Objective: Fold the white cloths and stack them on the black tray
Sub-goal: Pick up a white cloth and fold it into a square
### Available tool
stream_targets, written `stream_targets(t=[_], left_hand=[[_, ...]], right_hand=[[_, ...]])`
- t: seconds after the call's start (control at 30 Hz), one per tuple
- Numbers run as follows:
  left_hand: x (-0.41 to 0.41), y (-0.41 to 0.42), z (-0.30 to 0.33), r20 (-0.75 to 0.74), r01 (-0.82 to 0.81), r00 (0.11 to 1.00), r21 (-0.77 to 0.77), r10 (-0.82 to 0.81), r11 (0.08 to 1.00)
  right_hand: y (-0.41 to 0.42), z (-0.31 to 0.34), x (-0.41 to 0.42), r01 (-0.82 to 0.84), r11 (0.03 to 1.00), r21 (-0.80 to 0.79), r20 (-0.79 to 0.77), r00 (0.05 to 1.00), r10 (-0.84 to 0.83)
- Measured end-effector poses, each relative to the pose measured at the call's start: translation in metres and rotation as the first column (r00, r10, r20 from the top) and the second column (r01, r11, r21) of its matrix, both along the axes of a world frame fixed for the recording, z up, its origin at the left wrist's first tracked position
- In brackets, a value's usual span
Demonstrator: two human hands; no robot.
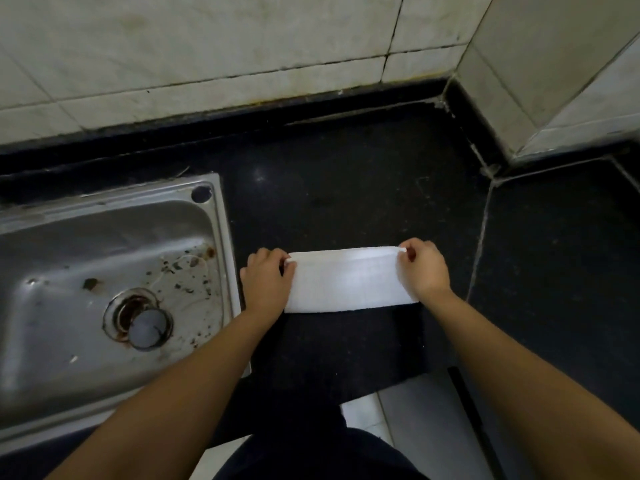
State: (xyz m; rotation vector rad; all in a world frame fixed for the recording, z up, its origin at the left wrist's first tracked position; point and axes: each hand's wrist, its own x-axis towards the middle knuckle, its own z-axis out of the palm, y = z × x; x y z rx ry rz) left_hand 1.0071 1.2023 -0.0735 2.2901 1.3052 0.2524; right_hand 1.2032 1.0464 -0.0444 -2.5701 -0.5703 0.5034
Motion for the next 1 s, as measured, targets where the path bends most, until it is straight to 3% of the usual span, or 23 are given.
stream_targets(t=[0.1, 0.17, 0.23, 0.33, 0.47, 0.57, 0.67, 0.77, 0.83, 1.0], left_hand=[[-0.001, -0.001, -0.002, 0.027, -0.029, 0.999, 0.016, 0.029, 0.999], [-0.006, -0.004, -0.001, 0.054, -0.042, 0.998, 0.026, 0.040, 0.999], [-0.017, -0.013, 0.000, 0.065, -0.025, 0.998, 0.045, 0.022, 0.999], [-0.032, -0.031, -0.004, 0.029, 0.015, 0.999, 0.099, -0.018, 0.995], [-0.042, -0.044, -0.011, -0.113, 0.023, 0.994, 0.215, 0.002, 0.976], [-0.041, -0.045, -0.010, -0.209, 0.023, 0.978, 0.197, 0.018, 0.980], [-0.032, -0.042, -0.003, -0.192, 0.000, 0.981, 0.069, 0.013, 0.998], [-0.022, -0.017, 0.017, -0.003, 0.036, 0.999, -0.134, -0.036, 0.990], [-0.009, 0.004, 0.046, 0.180, 0.098, 0.982, -0.198, -0.062, 0.975], [0.033, 0.039, 0.137, 0.404, 0.196, 0.896, 0.013, -0.184, 0.980]], right_hand=[[0.003, -0.003, -0.005, -0.137, 0.970, -0.201, 0.231, 0.956, 0.183], [0.016, 0.003, -0.012, -0.248, 0.940, -0.235, 0.268, 0.913, 0.308], [0.041, 0.009, -0.025, -0.420, 0.887, -0.190, 0.242, 0.856, 0.457], [0.085, 0.013, -0.058, -0.665, 0.734, -0.135, 0.170, 0.714, 0.679], [0.116, 0.001, -0.083, -0.741, 0.614, -0.272, 0.107, 0.611, 0.784], [0.123, -0.002, -0.082, -0.715, 0.633, -0.296, 0.055, 0.649, 0.759], [0.118, 0.006, -0.074, -0.709, 0.691, -0.140, -0.037, 0.701, 0.712], [0.110, 0.037, -0.056, -0.572, 0.808, 0.138, -0.165, 0.792, 0.588], [0.104, 0.063, -0.037, -0.486, 0.837, 0.251, -0.155, 0.833, 0.530], [0.092, 0.132, -0.006, -0.389, 0.790, 0.473, 0.038, 0.905, 0.423]])
